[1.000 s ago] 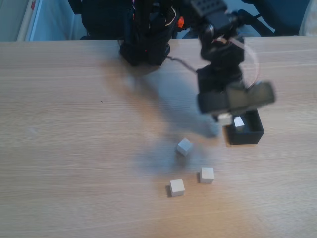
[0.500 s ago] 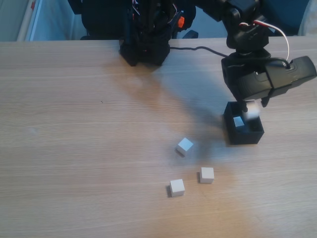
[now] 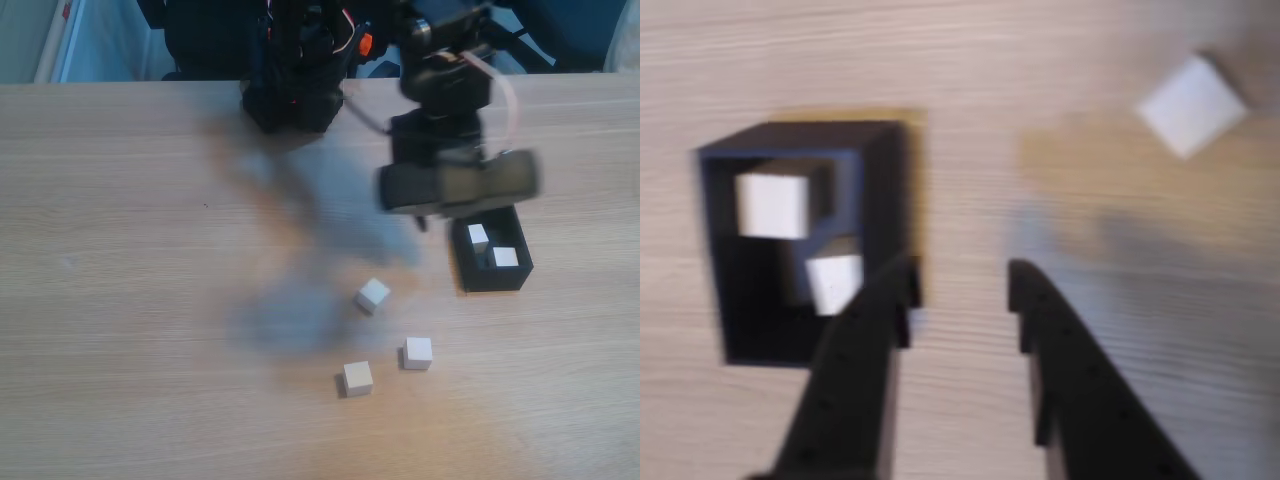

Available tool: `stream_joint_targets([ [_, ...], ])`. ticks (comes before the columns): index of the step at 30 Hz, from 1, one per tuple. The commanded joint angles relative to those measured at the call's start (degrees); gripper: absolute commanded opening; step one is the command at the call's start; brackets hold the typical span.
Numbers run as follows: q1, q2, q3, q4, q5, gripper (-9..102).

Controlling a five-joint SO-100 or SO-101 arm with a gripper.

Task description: Pick blocks and place them in the box.

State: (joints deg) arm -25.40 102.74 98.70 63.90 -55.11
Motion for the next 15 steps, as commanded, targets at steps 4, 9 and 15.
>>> stream_joint_targets([
  [4, 7.82, 3.52, 4.13, 2.64, -2.20, 3],
  [9, 9.76, 0.26, 5.01, 5.01, -2.20, 10],
  [15, 9.40, -5.10, 3.52, 2.99, -0.26, 18],
])
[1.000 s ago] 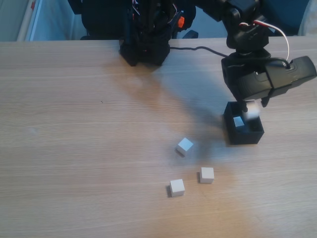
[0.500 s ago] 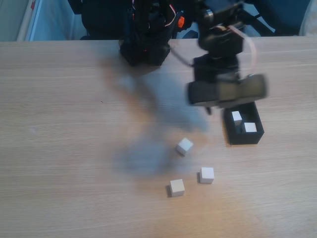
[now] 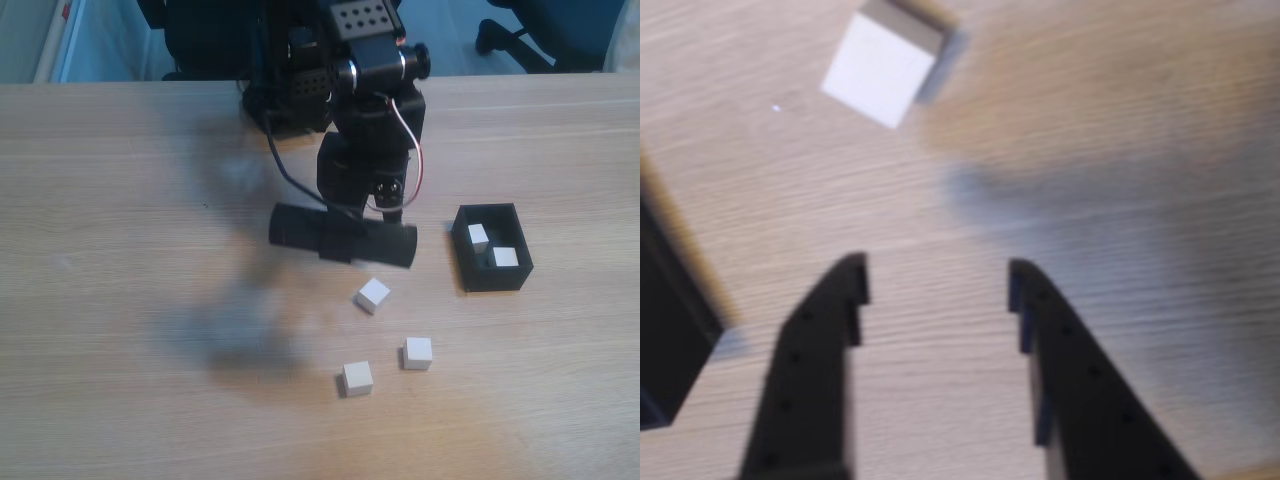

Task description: Pick blocks and place them in the box.

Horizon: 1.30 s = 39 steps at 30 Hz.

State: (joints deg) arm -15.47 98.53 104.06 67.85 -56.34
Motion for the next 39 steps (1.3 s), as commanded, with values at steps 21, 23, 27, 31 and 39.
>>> stream_joint_targets([
  [21, 1.23, -15.73, -12.30, -7.29, 2.46, 22],
  [23, 1.41, -16.96, -13.54, -7.56, 2.64, 22],
  [27, 1.58, -19.34, -15.82, -8.00, 2.64, 22],
  [31, 1.67, -20.65, -16.96, -7.65, 2.99, 21],
  [39, 1.76, -21.88, -17.05, -7.47, 4.31, 20],
])
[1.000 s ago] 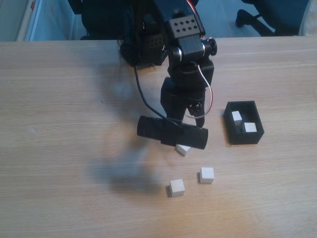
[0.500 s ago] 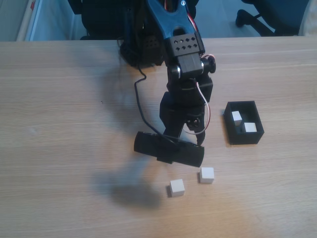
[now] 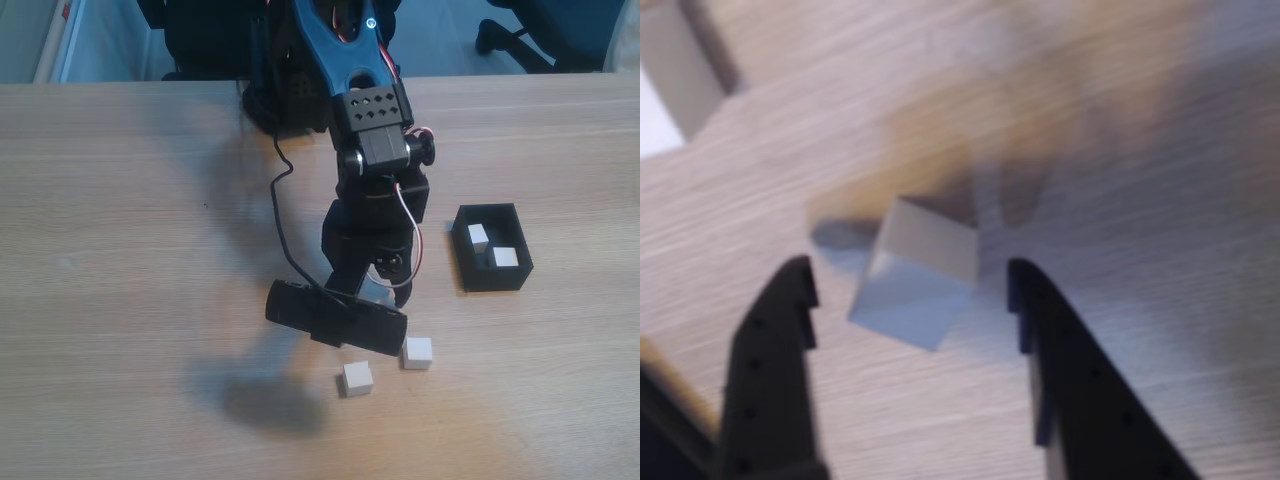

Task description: Pick blocks and place them in the box.

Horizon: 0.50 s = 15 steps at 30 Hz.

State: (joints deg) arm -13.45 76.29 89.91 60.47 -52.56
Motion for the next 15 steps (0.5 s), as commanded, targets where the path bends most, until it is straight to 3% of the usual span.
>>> stream_joint_targets([
  [1, -0.26, 0.26, -2.90, -0.09, 0.70, 19],
  [15, -1.05, 0.26, -2.81, -0.70, 1.85, 1],
])
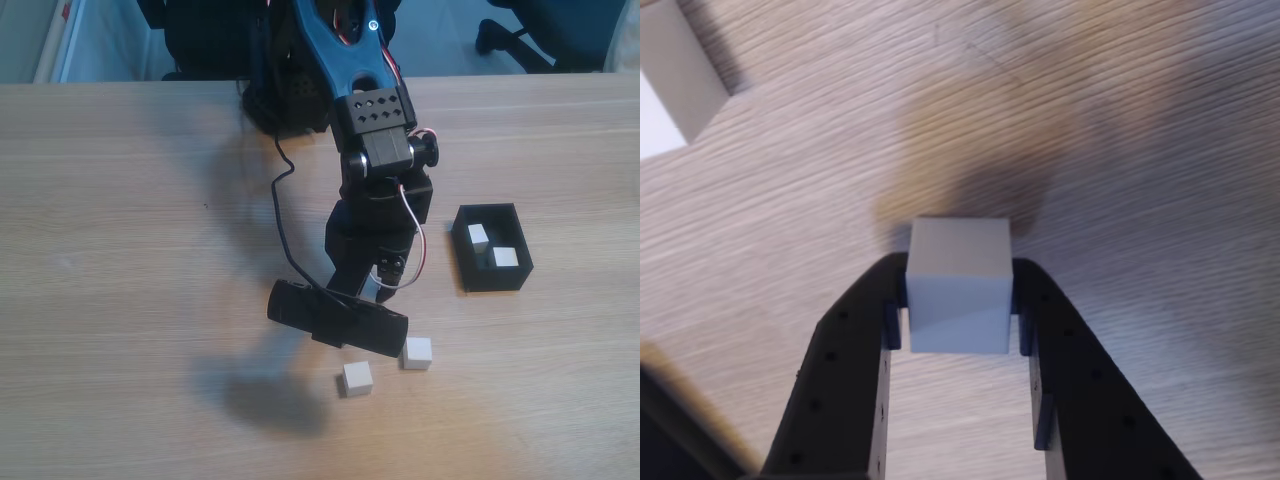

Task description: Pick blocks and place them in the box.

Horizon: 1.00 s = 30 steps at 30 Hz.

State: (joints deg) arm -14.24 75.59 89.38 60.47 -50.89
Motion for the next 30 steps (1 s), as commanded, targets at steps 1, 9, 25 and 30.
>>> stream_joint_targets([
  [1, -0.35, 1.23, -1.93, -0.79, 0.18, 0],
  [9, -1.76, 8.53, 2.72, -1.93, -1.85, 0],
  [25, -23.47, 29.53, 7.56, -1.14, -5.89, 0],
  [30, -26.02, 27.86, 5.62, -2.37, -6.06, 3],
])
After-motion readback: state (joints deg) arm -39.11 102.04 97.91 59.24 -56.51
